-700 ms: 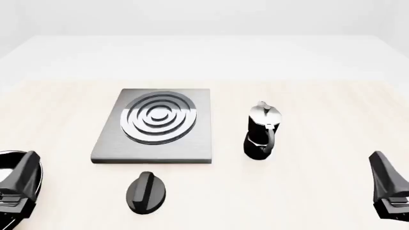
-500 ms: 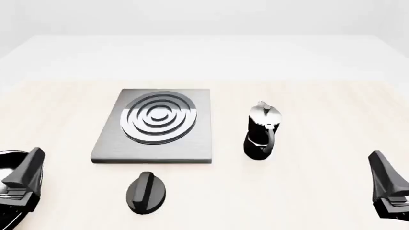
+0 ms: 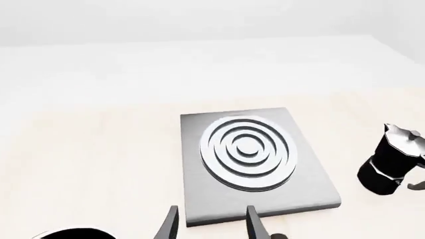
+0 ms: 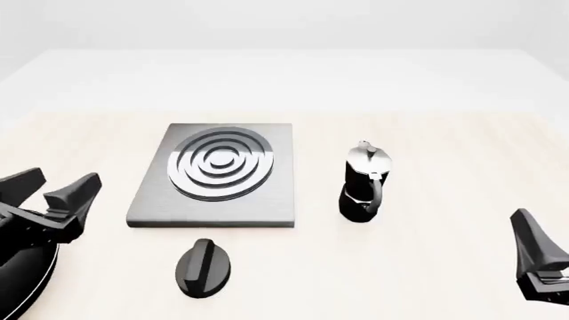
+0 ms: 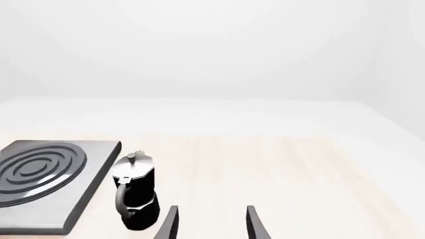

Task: Turn on the stove and put the moka pot on it.

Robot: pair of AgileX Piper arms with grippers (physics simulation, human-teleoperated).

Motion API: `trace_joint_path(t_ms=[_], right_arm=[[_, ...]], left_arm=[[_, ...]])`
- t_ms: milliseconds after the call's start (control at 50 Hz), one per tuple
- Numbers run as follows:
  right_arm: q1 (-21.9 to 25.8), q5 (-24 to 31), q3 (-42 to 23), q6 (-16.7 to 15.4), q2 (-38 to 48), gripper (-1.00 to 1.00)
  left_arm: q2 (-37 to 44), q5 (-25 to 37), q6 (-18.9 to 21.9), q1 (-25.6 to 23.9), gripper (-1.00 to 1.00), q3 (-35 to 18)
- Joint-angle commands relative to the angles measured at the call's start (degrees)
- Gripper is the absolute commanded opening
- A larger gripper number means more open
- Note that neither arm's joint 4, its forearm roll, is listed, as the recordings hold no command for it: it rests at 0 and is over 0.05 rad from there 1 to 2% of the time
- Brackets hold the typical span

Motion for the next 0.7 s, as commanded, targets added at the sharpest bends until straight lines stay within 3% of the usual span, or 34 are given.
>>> trace_joint_path(t_ms=[20, 120, 360, 700], right_arm=[[-0.2, -0.8, 0.0, -0.9, 1.3, 1.00], [-0.6, -1.0, 0.1, -1.5, 1.6, 1.00], [-0.2, -2.3, 0.1, -2.2, 3.5, 1.00], [-0.3, -2.0, 0.0, -1.5, 3.0, 1.00]], left_arm=[[8.3, 7.5, -3.4, -5.7, 1.00, -7.0], [13.5, 8.9, -7.8, -7.0, 1.00, -9.6], [14.2, 16.5, -6.4, -9.9, 1.00, -16.0], [20.2, 17.5, -8.8, -13.6, 1.00, -15.7]])
